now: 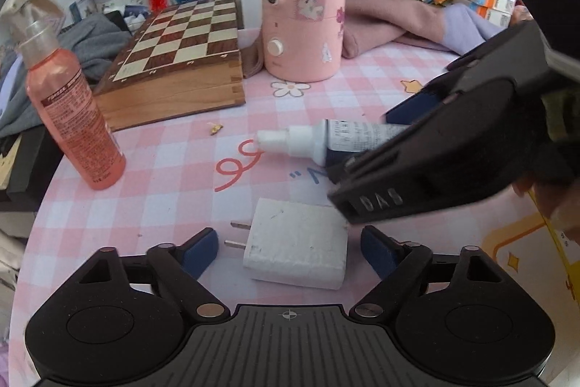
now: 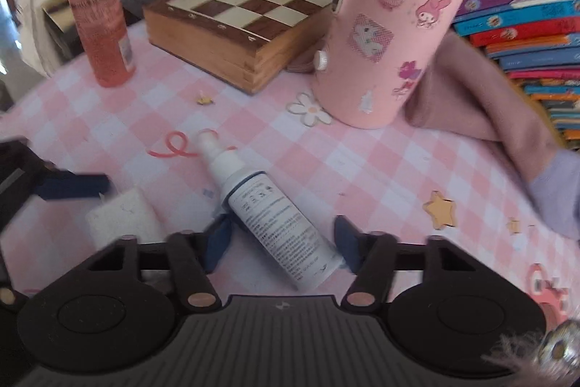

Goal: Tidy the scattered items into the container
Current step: 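Grasp the spray bottle with the right tool while the left tool grasps the white plug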

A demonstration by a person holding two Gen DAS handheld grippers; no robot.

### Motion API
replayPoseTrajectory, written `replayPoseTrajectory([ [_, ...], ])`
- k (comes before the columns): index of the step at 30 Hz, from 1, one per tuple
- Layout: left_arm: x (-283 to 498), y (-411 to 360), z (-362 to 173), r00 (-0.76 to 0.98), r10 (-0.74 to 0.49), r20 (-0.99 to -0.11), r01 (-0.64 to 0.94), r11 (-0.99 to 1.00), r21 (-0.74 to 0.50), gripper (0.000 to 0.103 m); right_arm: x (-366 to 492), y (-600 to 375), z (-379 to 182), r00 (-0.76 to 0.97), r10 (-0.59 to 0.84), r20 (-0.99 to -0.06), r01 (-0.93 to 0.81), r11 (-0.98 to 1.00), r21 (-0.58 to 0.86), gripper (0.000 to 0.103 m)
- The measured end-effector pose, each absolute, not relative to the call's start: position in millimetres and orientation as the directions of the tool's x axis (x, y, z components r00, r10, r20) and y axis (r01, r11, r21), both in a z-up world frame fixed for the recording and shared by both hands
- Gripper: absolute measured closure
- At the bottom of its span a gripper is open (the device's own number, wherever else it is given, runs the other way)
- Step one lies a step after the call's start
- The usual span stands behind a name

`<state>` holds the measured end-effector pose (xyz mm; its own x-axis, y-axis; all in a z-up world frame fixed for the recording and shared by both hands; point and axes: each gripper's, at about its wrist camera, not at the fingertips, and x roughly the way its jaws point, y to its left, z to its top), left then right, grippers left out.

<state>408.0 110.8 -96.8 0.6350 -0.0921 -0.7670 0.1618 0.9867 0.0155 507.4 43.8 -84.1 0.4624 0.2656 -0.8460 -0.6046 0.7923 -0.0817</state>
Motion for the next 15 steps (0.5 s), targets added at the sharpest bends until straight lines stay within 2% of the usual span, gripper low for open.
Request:
replayPoseTrajectory([
  [2, 406.6, 113.7, -94.7, 0.634, -0.101, -0.767, 0.163, 0.987, 0.005, 0.036, 508.2, 42.2, -82.6, 0.437, 0.278, -0.856, -0.594, 0.803, -0.042, 0.072],
  [7, 390.8, 126.0, -87.8, 0.618, -0.107, -0.778, 0.150, 0.989, -0.017, 0.037, 487.7, 30.6, -79.0, 0.385, 0.298, -0.873, -0.544, 0.838, 0.045, 0.072],
  [15, 360.3, 150.3, -72.4, 0.617, -0.119, -0.778, 0.081, 0.993, -0.088, 0.037, 463.5, 38.7, -82.2, 0.436, 0.264, -0.860, -0.555, 0.832, -0.026, 0.071],
])
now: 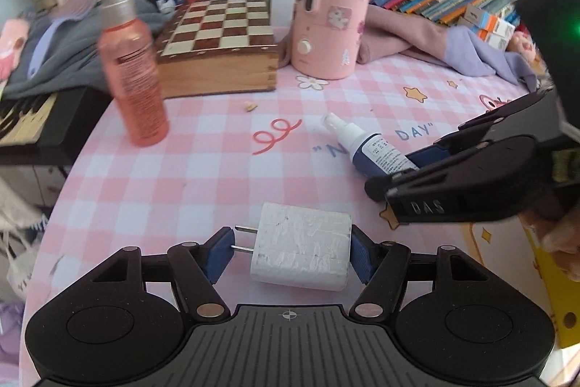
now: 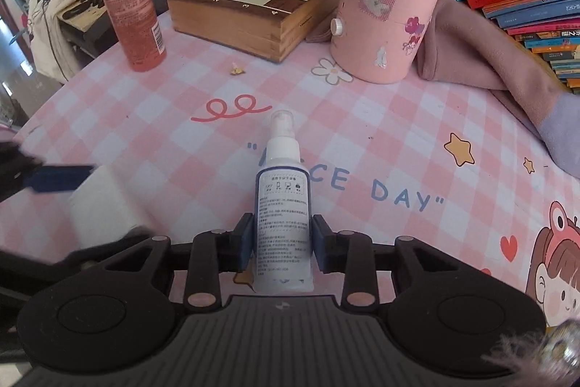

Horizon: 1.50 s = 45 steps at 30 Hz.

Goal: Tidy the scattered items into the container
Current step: 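Grasp the spray bottle with the right tool while the left tool grasps the white plug, then lift and carry the spray bottle and plug with both tools toward the yellow box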

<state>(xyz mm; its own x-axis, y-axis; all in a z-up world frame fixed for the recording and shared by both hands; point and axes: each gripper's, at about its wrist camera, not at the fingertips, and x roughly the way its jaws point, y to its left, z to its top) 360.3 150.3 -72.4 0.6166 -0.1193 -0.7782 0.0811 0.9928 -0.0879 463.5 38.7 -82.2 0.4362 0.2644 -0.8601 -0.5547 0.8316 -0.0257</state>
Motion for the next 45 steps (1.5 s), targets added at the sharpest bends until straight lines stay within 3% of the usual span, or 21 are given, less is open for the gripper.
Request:
replayPoseTrajectory([
  [10, 333.3, 165.7, -44.7, 0.642, -0.122, -0.757, 0.049, 0.992, -0.119, 0.037, 461.1, 35.0, -79.0, 0.457, 0.275, -0.846, -0.499, 0.867, 0.012, 0.072],
  [28, 254.0, 159.0, 18.1, 0.735, -0.241, -0.634, 0.147, 0.969, -0.198, 0.037, 329.2, -2.5, 8.3, 0.618, 0.327, -0.715, -0.398, 0.914, 0.074, 0.072],
  [45, 151.6, 163.1, 33.2, 0.732, -0.328, -0.598, 0.230, 0.944, -0.235, 0.037, 184.9, -20.5, 17.9, 0.665, 0.292, -0.688, -0.265, 0.953, 0.148, 0.072],
])
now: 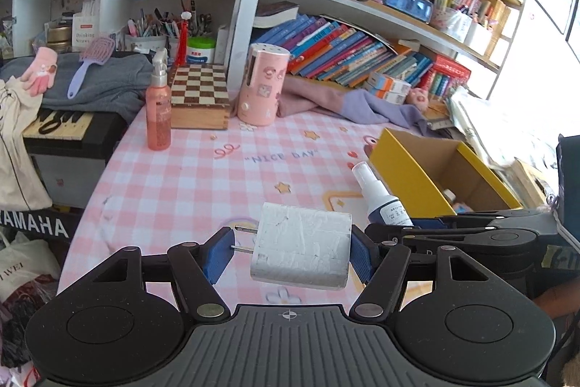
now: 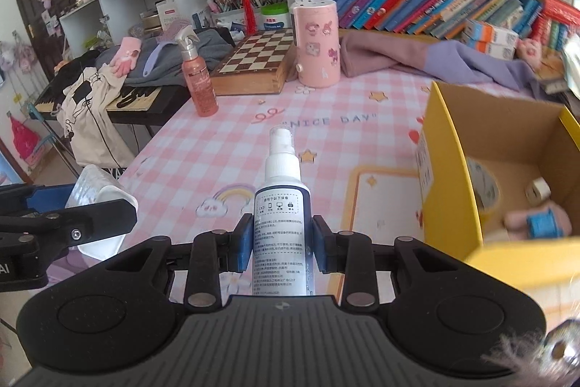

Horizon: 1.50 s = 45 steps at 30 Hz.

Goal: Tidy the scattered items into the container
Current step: 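Lift and carry the spray bottle and plug with both tools toward the yellow box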

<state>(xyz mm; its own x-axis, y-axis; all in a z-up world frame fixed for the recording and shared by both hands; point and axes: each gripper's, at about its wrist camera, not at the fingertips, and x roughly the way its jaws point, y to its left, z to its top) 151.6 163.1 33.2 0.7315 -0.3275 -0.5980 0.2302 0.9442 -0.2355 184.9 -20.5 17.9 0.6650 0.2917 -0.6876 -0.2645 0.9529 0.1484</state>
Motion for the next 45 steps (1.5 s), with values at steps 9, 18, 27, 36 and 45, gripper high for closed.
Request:
replayPoseTrajectory([
  [9, 125.3, 151.6, 23.1, 0.679, -0.396, -0.618, 0.302, 0.918, -0.257, 0.037, 126.8, -39.4, 10.1, 0.677, 0.199, -0.708, -0.124, 0.980, 0.157, 0.072],
  [18, 115.7, 116.2, 11.5, 0.585, -0.501, -0.638, 0.418, 0.860, -0.292, 0.037, 80.7, -76.2, 0.1, 0.667, 0.079, -0.741, 0.057, 0.986, 0.156, 0.072],
  [27, 113.4, 76.8, 6.0, 0.503, -0.573, -0.647, 0.518, 0.799, -0.306, 0.037, 51.0, -107.5, -6.3, 0.642, -0.004, -0.766, 0.192, 0.969, 0.156, 0.072],
  [36, 111.1, 47.4, 6.1, 0.455, -0.606, -0.653, 0.574, 0.760, -0.305, 0.037, 38.3, -133.9, -7.6, 0.636, -0.047, -0.770, 0.260, 0.953, 0.157, 0.072],
  [45, 113.1, 21.8, 8.8, 0.430, -0.620, -0.656, 0.609, 0.736, -0.296, 0.037, 33.5, -154.1, -6.9, 0.636, -0.065, -0.769, 0.297, 0.940, 0.166, 0.072],
])
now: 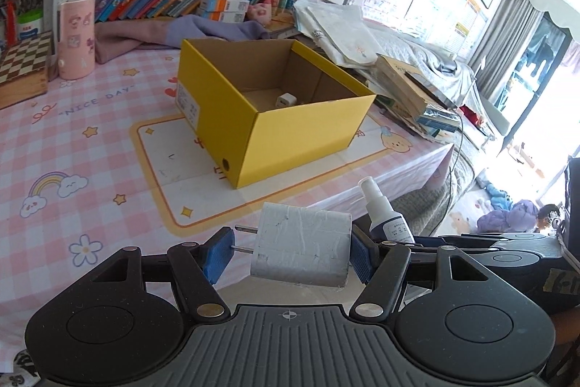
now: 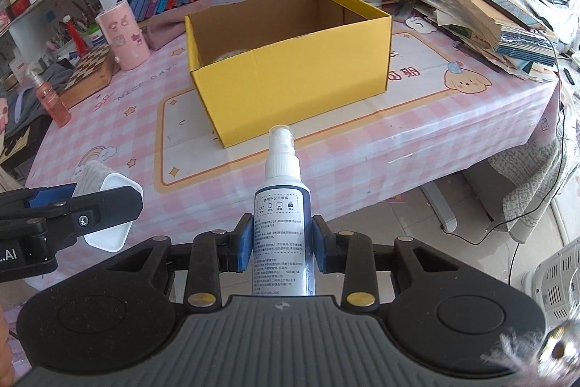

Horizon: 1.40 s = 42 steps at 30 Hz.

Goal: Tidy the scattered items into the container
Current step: 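Lift and carry the spray bottle and plug with both tools toward the yellow box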

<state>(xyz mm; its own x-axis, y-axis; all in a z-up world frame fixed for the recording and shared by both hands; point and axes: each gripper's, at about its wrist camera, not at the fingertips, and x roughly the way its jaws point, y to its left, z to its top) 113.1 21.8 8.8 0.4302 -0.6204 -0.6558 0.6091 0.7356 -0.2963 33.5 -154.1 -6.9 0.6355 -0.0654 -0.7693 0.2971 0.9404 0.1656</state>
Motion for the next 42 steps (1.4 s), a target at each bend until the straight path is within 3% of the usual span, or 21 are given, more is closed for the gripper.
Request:
replayPoseTrajectory([
  [28, 129.1, -35.8, 16.6, 0.423, -0.638, -0.643, 0.647, 0.710, -0.279, 0.037, 47.6, -204.0, -7.8, 0.640, -0.078, -0.764, 0.324, 0.929, 0.177, 0.072],
  [42, 178.5, -84.1, 53.8, 0.538, -0.620, -0.572, 0.613, 0.753, -0.240, 0.037, 120.4, -272.0, 35.9, 0.756, -0.022, -0.654, 0.189, 0.964, 0.186, 0.072],
])
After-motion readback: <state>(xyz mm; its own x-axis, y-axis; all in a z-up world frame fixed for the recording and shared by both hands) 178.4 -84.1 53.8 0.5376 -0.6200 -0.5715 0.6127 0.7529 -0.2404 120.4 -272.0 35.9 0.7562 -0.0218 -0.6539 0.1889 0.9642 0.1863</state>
